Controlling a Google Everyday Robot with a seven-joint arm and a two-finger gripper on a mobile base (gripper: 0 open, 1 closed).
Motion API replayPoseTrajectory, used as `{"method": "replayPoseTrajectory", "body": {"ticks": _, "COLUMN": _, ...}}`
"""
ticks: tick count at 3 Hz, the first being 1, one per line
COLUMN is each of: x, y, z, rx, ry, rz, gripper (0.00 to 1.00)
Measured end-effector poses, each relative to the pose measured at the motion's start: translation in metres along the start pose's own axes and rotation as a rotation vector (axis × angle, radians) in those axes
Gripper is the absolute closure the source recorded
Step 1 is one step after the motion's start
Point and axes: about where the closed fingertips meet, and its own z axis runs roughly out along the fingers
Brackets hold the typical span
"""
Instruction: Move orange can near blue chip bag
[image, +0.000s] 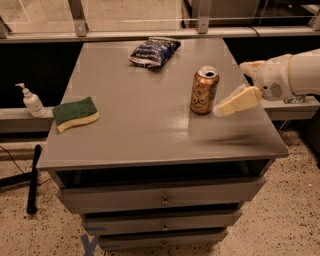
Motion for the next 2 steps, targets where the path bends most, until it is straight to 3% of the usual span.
{"method": "replayPoseTrajectory", "body": {"ticks": 1, "x": -0.008, "y": 0.007, "z": 0.033, "rx": -0.057, "ry": -0.139, "rz": 0.078, "gripper": 0.0}}
{"method": "replayPoseTrajectory", "body": {"ticks": 2, "x": -0.017, "y": 0.017, "z": 0.056, "rx": -0.11, "ry": -0.229, "rz": 0.119, "gripper": 0.17}}
